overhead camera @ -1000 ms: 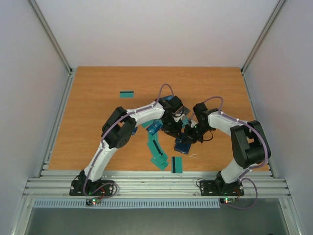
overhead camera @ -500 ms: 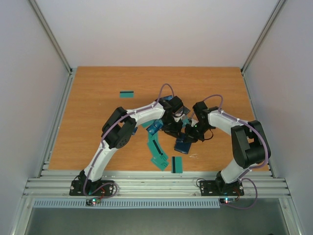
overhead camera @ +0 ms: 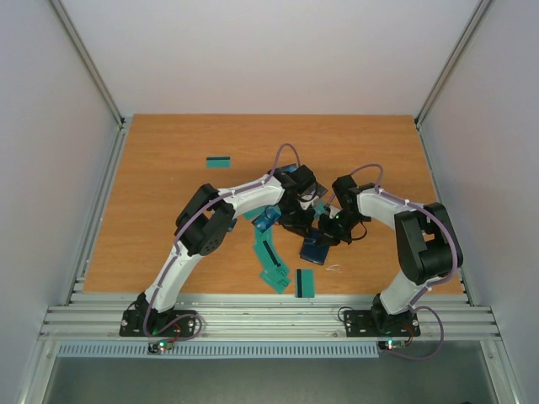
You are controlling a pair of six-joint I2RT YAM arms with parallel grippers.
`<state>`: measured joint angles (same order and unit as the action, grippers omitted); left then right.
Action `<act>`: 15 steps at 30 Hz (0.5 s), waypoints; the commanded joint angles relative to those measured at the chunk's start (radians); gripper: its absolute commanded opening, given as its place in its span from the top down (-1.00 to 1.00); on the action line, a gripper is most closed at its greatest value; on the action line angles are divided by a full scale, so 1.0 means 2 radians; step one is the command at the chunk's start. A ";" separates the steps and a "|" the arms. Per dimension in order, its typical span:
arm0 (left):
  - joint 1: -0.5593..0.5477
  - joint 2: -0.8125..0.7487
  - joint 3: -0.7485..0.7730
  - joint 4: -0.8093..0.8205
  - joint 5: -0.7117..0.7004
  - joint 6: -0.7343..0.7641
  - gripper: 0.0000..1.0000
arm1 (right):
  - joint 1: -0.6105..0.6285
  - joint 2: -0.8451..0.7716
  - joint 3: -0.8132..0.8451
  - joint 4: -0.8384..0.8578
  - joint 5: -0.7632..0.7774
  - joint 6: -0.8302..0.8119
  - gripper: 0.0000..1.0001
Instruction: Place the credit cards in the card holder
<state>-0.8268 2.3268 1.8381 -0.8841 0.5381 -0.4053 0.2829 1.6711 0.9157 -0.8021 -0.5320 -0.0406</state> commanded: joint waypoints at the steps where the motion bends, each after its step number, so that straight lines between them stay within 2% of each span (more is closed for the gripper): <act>1: -0.002 0.017 0.006 -0.026 -0.023 0.012 0.69 | 0.000 0.016 -0.007 0.019 0.008 -0.003 0.98; 9: -0.002 -0.012 0.005 -0.016 -0.032 0.006 0.45 | -0.002 0.019 -0.022 0.035 -0.012 -0.006 0.98; 15: -0.002 -0.017 -0.011 -0.001 -0.025 0.002 0.42 | -0.003 0.007 -0.008 0.025 -0.013 -0.006 0.98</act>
<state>-0.8268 2.3215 1.8378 -0.8894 0.5140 -0.3958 0.2779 1.6787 0.8986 -0.7734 -0.5854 -0.0425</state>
